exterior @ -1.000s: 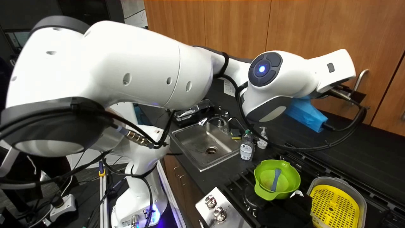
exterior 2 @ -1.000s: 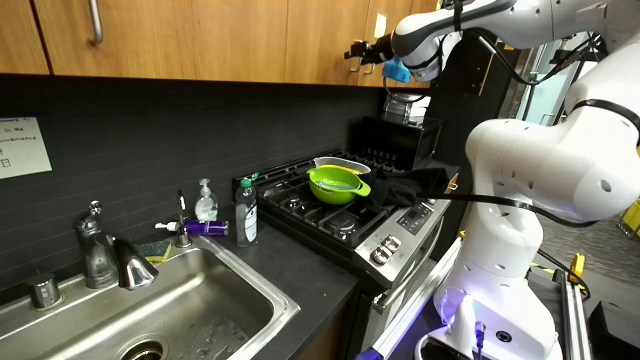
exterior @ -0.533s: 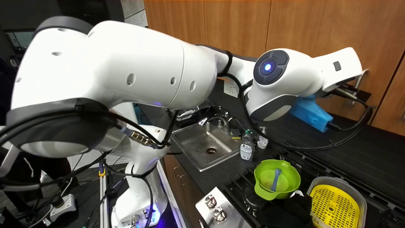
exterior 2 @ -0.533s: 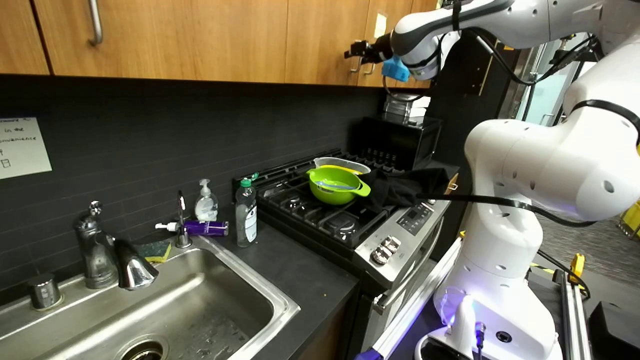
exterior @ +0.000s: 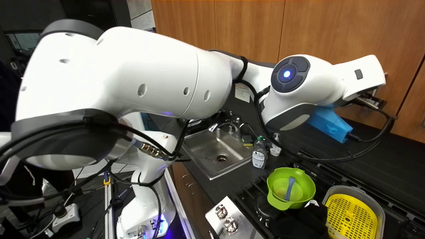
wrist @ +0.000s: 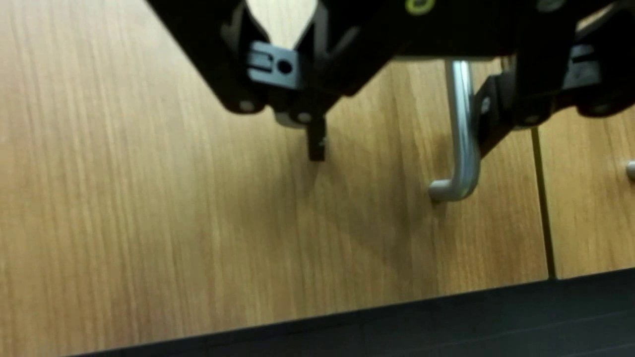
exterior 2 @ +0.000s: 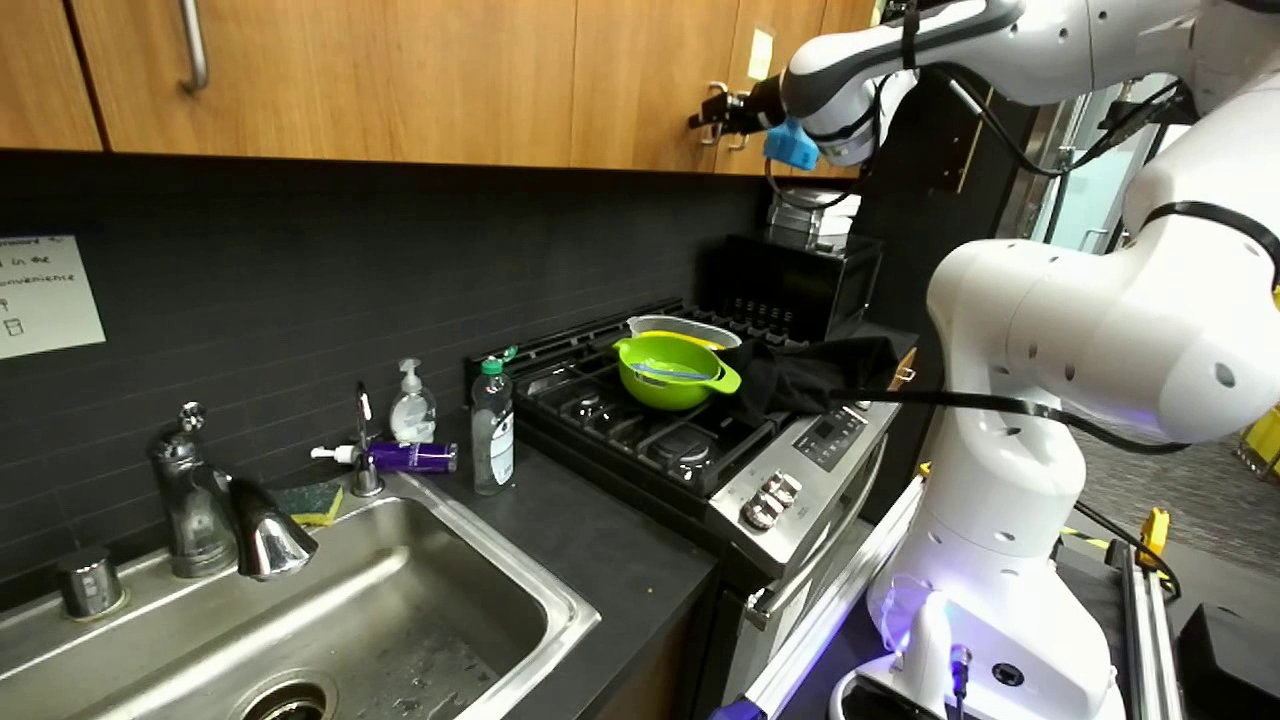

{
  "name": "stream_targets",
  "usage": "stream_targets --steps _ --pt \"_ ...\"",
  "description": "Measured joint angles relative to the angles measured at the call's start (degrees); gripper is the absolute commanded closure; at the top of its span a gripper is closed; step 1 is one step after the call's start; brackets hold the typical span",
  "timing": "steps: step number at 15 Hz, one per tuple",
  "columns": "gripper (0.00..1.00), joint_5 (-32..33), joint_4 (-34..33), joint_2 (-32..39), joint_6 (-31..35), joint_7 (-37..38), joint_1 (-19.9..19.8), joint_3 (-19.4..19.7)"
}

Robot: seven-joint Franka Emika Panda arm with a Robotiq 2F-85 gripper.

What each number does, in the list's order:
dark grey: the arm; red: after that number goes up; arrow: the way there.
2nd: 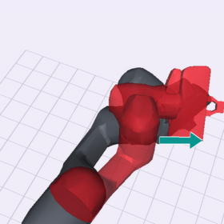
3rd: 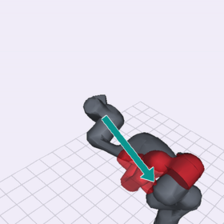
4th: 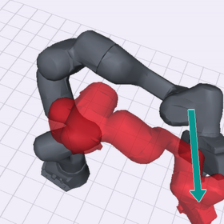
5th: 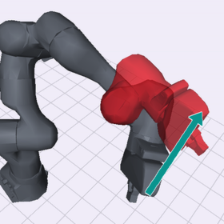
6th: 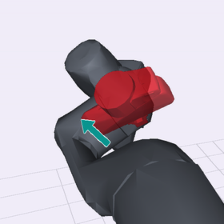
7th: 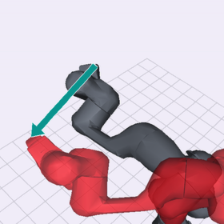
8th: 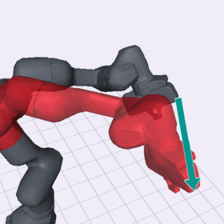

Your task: Open the top left cabinet door

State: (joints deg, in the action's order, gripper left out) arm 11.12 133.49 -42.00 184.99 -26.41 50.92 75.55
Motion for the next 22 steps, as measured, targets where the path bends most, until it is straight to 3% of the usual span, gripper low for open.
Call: stream_targets --steps 4,5,12,14,18,22 --pt "0.96 0.7 -0.82 -0.53 -0.91 -0.23 -0.07 0.85" --pt "1.0 0.71 -1.15 -0.53 -1.08 -0.24 -0.02 1.11" --pt "0.96 1.14 -1.97 -0.71 -4.38 -1.48 -1.16 0.3" --pt "0.96 1.15 -1.35 -0.9 -8.24 -1.48 -4.57 -2.45" --pt "0.96 0.78 3.01 -1.96 -14.83 -1.2 -16.0 -10.75" --pt "0.96 -2.85 9.95 -3.62 -15.35 0.1 -27.85 -19.61"
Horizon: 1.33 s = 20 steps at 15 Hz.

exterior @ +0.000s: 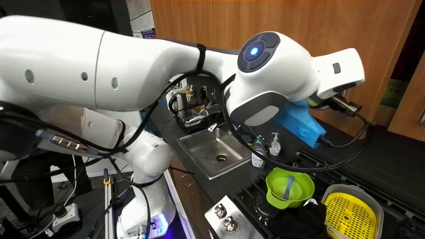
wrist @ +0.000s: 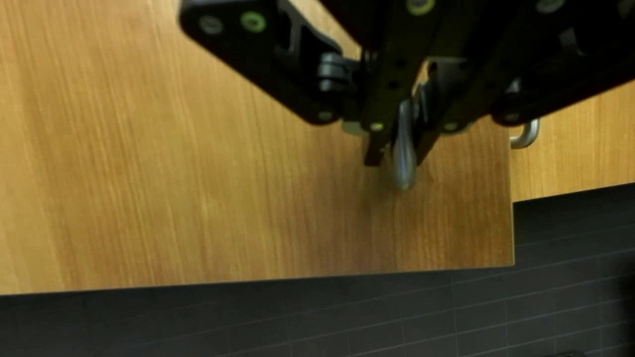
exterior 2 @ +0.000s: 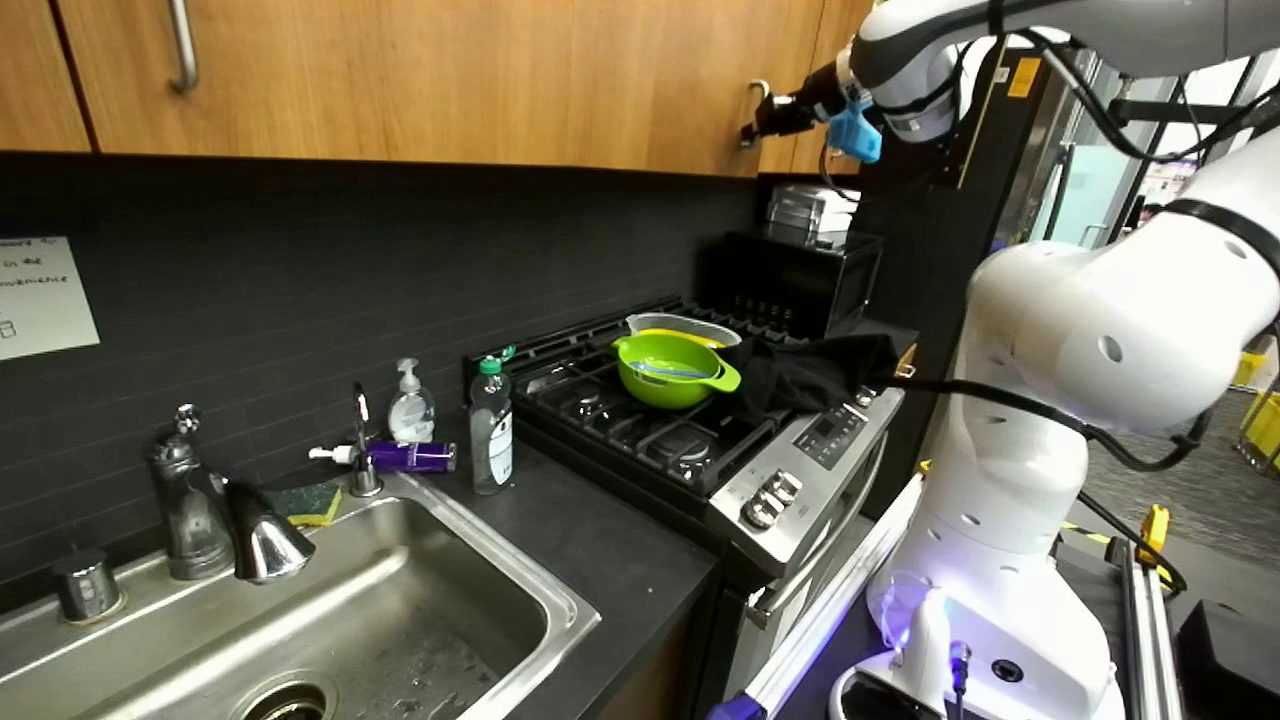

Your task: Open the top left cabinet door

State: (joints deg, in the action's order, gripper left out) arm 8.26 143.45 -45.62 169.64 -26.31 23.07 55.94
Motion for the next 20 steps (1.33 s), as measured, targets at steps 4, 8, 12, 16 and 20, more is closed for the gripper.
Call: stream_targets --steps 4,8,12,16,20 --pt "0.96 -3.03 6.46 -2.36 1.05 0.3 -9.88 -7.57" --pt "0.96 -4.68 12.0 -5.83 1.05 1.74 -18.08 -13.97" --pt "0.96 -5.19 16.05 -10.45 -2.82 3.25 -25.45 -19.77" --pt "0.96 -5.17 15.08 -13.95 -14.42 2.7 -29.18 -23.89" --pt "0.96 -5.14 15.14 -18.64 -25.51 2.71 -33.46 -29.08"
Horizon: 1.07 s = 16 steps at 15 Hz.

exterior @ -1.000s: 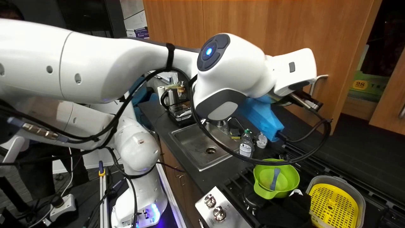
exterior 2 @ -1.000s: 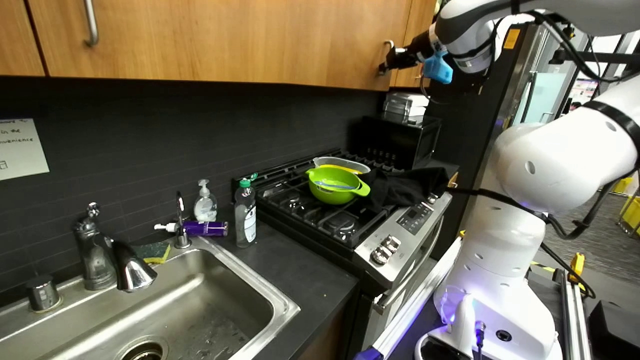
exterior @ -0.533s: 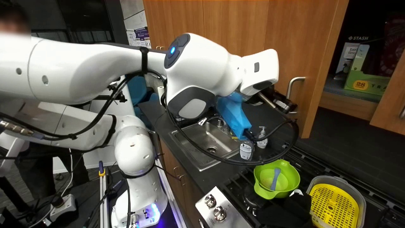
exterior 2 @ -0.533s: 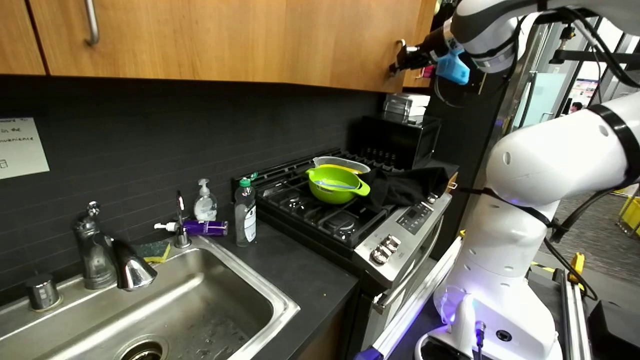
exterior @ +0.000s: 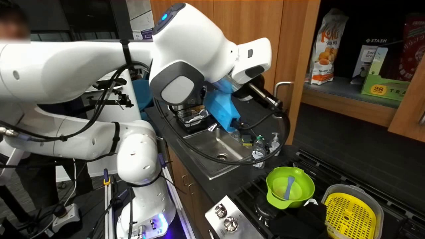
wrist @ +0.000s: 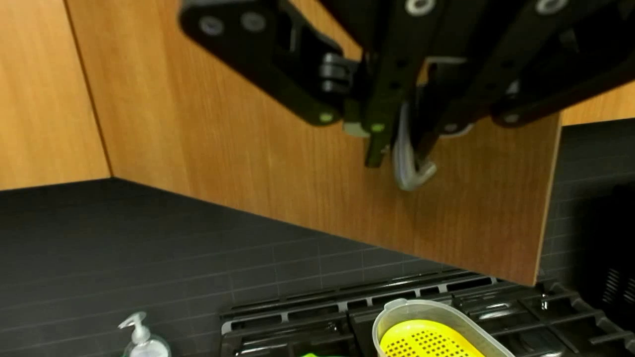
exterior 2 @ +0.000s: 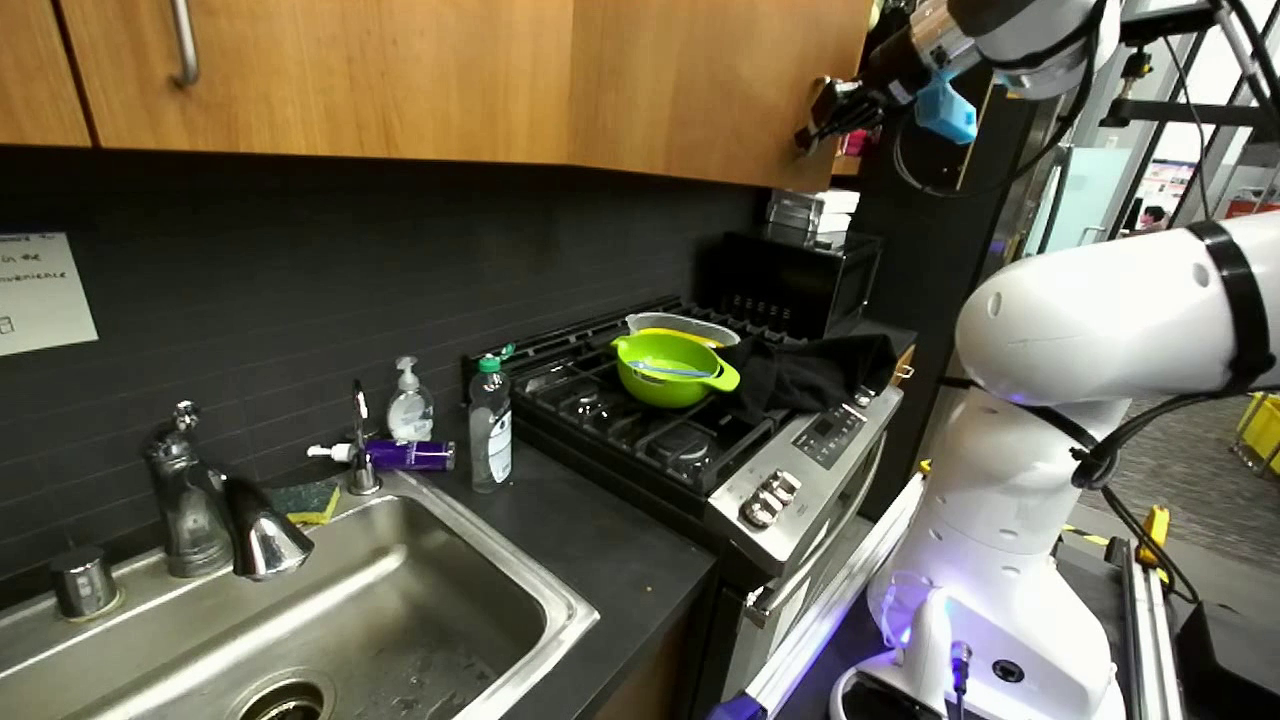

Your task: Open the top left cabinet door

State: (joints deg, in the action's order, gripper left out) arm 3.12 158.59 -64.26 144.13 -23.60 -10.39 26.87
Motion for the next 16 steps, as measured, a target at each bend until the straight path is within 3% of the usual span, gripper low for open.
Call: stream_targets --steps 2,3,4,8,14,16 --pt "0.96 -0.02 0.21 -3.07 -5.66 0.38 -0.88 -2.56" --pt "0.69 -0.03 0.13 -4.56 -8.86 0.71 -0.86 -3.74" --pt "0.6 0.15 0.41 -6.21 -11.29 2.11 -1.2 -5.1" --pt "0.44 0.23 1.42 -9.71 -15.8 9.05 -2.1 -10.29" --pt "0.03 -1.46 2.87 -16.12 -24.05 20.69 -0.48 -20.94" --pt "0.0 -2.56 3.82 -18.64 -25.57 25.9 1.13 -25.65"
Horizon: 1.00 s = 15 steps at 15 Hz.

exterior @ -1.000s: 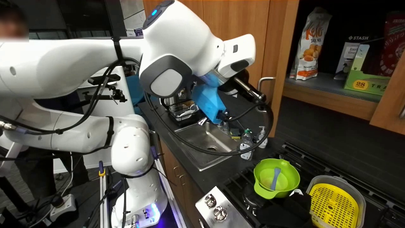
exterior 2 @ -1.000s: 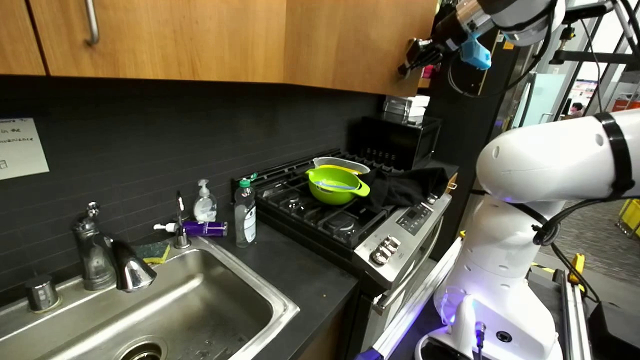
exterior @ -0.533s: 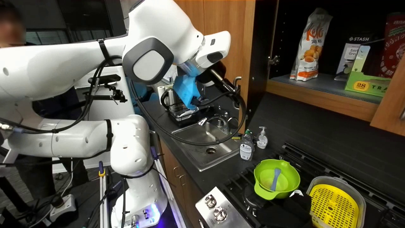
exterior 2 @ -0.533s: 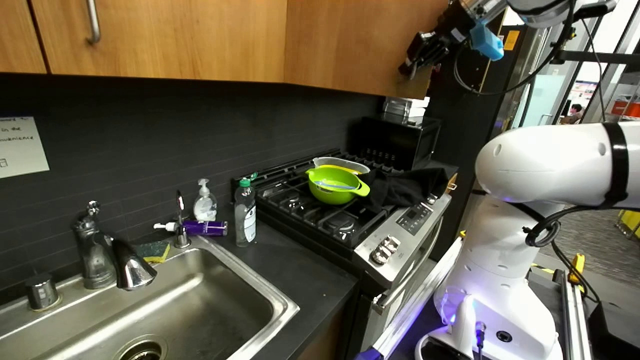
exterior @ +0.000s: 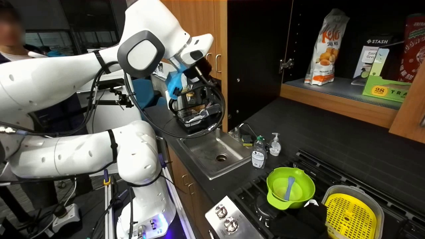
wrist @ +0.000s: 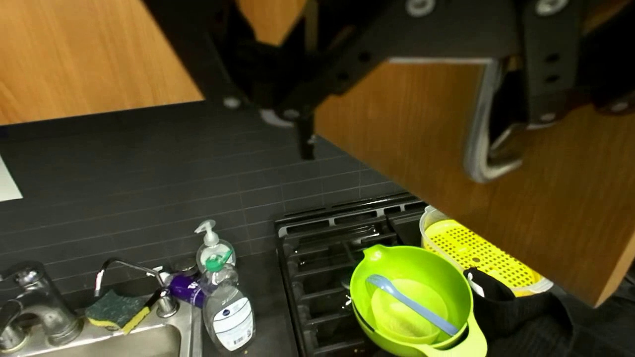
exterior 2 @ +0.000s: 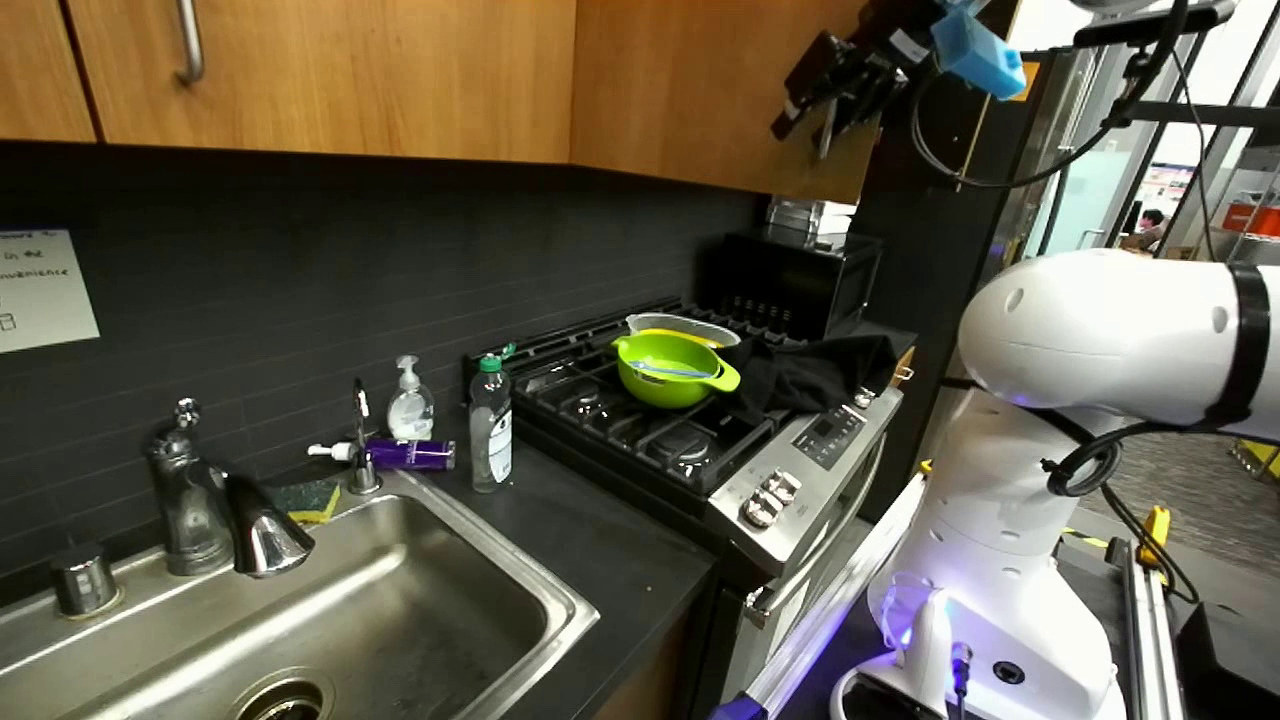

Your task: Open the top left cabinet door

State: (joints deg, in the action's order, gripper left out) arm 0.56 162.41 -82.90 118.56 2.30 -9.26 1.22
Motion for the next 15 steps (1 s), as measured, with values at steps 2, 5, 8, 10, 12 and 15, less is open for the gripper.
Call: stream_targets --steps 2,5,8,10,12,15 --pt "0.0 -1.12 0.87 -1.95 -0.83 5.54 2.31 -5.71" --pt "0.0 -1.55 1.02 -2.55 -0.87 14.67 5.22 -13.01" --pt "0.0 0.76 0.86 -2.16 -0.84 20.24 8.09 -14.27" --pt "0.0 4.46 0.9 -1.58 -0.78 24.69 11.62 -13.36" --pt "0.0 8.64 1.01 -0.98 -0.71 30.09 15.79 -12.74" --pt "0.0 13.29 1.25 -0.67 -0.94 37.65 21.63 -13.97"
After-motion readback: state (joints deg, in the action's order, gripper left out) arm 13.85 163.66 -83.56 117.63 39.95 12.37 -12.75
